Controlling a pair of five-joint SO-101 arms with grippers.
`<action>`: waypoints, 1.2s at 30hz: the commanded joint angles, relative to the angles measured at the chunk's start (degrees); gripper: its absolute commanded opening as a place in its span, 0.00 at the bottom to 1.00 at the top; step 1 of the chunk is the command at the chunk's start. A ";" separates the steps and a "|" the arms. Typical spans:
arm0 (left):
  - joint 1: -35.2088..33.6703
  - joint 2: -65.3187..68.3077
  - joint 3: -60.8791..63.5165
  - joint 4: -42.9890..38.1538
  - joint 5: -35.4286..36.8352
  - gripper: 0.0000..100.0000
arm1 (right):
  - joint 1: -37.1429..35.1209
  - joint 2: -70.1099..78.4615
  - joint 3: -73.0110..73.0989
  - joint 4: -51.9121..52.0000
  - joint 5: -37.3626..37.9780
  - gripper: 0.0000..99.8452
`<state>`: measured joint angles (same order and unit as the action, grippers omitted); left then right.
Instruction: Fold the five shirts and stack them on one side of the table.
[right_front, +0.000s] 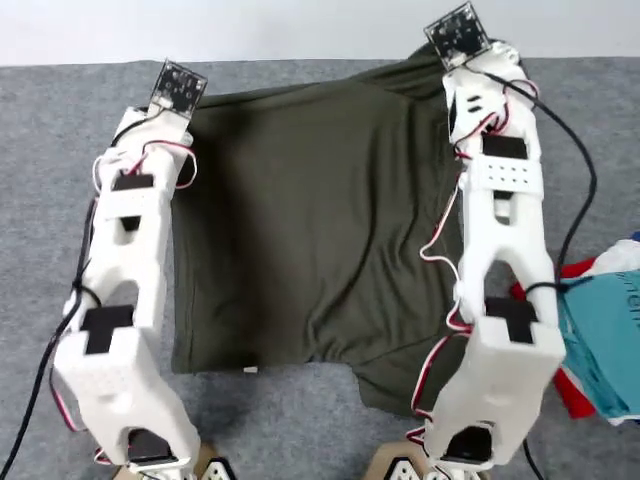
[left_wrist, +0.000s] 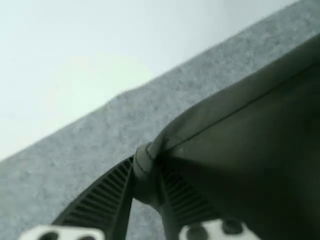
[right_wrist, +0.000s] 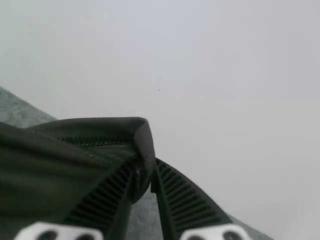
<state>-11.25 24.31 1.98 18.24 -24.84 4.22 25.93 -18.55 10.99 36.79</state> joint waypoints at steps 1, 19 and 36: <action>-0.09 2.37 -9.63 8.44 0.09 0.00 | -0.40 0.84 -9.41 3.91 0.62 0.01; 2.73 3.34 -27.12 57.93 -0.18 0.00 | -1.36 -6.64 -11.96 38.90 0.44 0.01; 7.12 3.08 -23.69 82.29 -13.01 0.00 | -4.44 -12.97 -11.96 77.85 0.62 0.01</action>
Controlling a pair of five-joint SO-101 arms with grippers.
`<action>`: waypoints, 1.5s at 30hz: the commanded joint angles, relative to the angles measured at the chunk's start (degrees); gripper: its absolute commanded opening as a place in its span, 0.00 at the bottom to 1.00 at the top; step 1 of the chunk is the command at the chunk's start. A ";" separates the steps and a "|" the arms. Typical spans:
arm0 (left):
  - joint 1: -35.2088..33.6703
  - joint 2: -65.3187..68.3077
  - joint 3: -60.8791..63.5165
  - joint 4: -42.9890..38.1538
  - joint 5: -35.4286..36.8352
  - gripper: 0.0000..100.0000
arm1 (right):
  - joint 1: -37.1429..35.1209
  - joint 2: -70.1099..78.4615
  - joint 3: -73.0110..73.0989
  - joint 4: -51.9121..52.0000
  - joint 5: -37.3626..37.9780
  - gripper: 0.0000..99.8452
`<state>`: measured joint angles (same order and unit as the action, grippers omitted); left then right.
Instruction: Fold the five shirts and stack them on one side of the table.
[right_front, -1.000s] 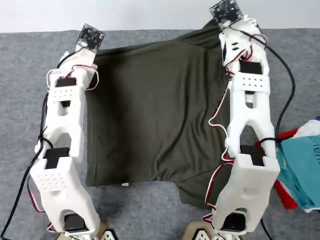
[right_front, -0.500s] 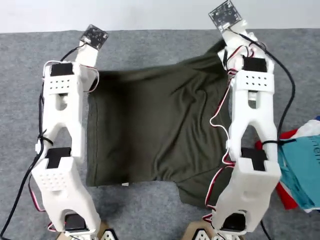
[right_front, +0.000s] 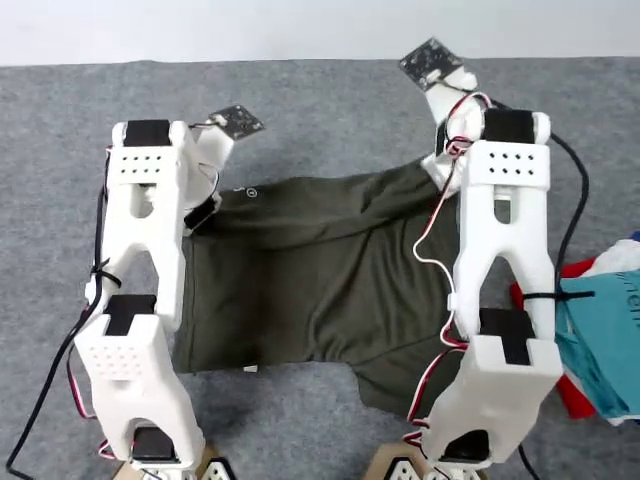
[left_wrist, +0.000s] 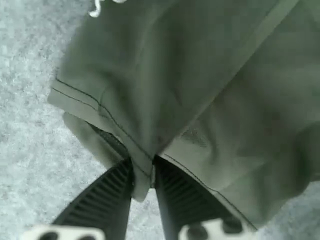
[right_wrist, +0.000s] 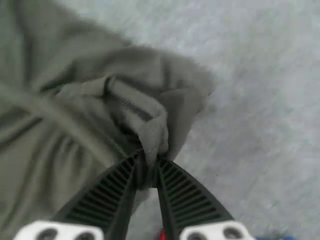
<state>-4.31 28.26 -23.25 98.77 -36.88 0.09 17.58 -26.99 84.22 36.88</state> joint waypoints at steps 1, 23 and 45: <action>0.18 -0.97 3.03 1.76 -1.76 0.00 | -0.31 -4.97 -3.52 6.37 0.53 0.01; -1.93 -20.75 36.79 1.76 -14.77 0.00 | 5.76 -30.02 29.89 18.24 15.30 0.01; -2.73 -33.05 46.02 1.85 -20.31 0.00 | 14.73 -43.30 46.95 18.42 24.35 0.01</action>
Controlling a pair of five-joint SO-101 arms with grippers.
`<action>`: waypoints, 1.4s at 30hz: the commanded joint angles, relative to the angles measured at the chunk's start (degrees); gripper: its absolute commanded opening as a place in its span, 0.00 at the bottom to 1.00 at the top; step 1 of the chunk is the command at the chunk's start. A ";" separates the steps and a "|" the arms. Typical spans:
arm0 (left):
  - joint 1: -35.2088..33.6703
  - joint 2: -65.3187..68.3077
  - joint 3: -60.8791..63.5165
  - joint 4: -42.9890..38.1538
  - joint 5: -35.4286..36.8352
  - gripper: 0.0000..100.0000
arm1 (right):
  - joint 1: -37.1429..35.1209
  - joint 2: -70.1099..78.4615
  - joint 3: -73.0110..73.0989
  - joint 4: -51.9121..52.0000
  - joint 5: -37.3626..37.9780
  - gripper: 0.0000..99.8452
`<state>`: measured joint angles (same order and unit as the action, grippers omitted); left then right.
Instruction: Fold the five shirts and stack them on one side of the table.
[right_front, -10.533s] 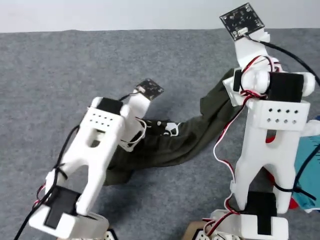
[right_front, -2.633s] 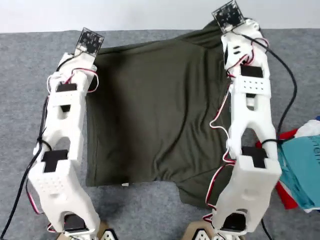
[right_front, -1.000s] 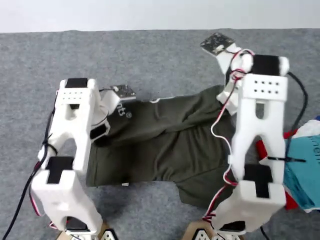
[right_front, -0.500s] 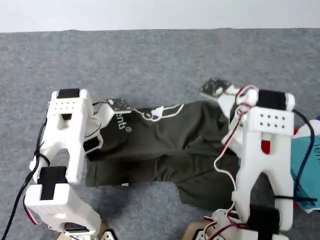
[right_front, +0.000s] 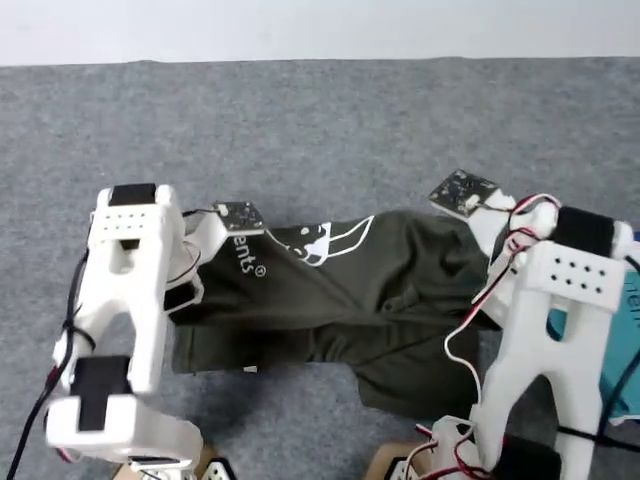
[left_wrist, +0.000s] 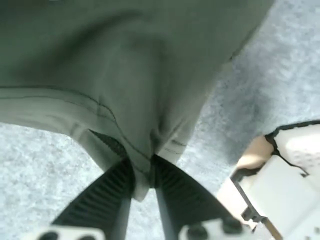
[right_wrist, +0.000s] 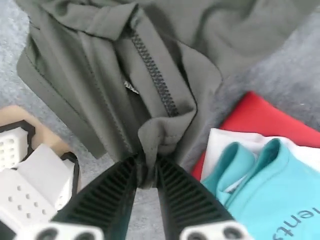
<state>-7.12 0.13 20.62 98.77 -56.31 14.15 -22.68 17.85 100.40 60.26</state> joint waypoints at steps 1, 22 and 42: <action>0.09 -5.10 2.95 1.85 -0.88 0.00 | 0.66 -3.74 3.69 2.15 1.58 0.01; -1.41 4.04 -9.63 1.67 2.55 0.13 | 1.01 -9.63 -1.85 1.36 -2.11 0.29; -1.41 4.75 -13.76 0.70 13.98 0.01 | -11.65 6.29 0.62 1.10 -15.82 0.29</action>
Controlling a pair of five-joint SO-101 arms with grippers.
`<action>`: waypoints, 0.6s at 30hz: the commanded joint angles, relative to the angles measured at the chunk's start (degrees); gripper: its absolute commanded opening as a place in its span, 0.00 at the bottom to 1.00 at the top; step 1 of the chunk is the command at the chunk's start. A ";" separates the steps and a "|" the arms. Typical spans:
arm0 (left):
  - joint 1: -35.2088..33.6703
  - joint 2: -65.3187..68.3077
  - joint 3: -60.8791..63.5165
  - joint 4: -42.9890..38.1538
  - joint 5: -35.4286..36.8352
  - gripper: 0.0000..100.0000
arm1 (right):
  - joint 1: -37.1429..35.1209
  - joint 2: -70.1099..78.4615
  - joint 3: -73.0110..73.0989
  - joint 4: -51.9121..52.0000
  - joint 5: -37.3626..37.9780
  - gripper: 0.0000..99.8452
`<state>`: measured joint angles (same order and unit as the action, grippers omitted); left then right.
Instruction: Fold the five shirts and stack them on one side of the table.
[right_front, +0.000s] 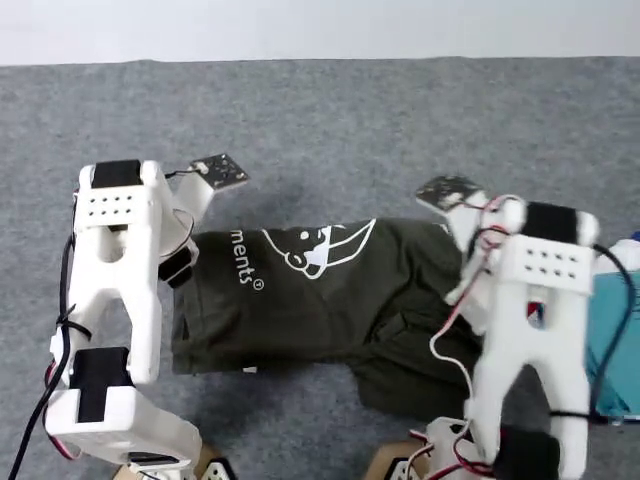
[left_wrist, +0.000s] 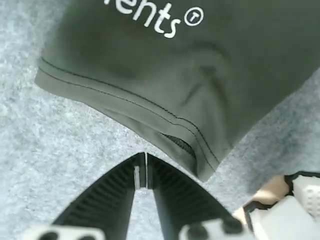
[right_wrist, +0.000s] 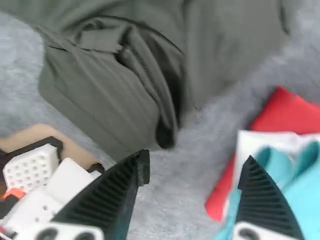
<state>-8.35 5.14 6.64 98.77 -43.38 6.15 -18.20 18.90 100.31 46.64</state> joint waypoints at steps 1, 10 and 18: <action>-0.18 -0.26 0.75 0.62 1.05 0.01 | -4.53 3.12 -0.26 0.84 -2.73 0.29; -0.26 -0.26 2.68 -2.20 1.05 0.01 | -4.62 12.88 0.18 0.13 -5.71 0.29; -0.18 -0.26 2.68 -2.81 0.97 0.01 | 0.75 17.36 0.18 -2.51 -7.65 0.29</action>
<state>-8.35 5.14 9.54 96.92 -42.86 4.84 -1.32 19.25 98.99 40.66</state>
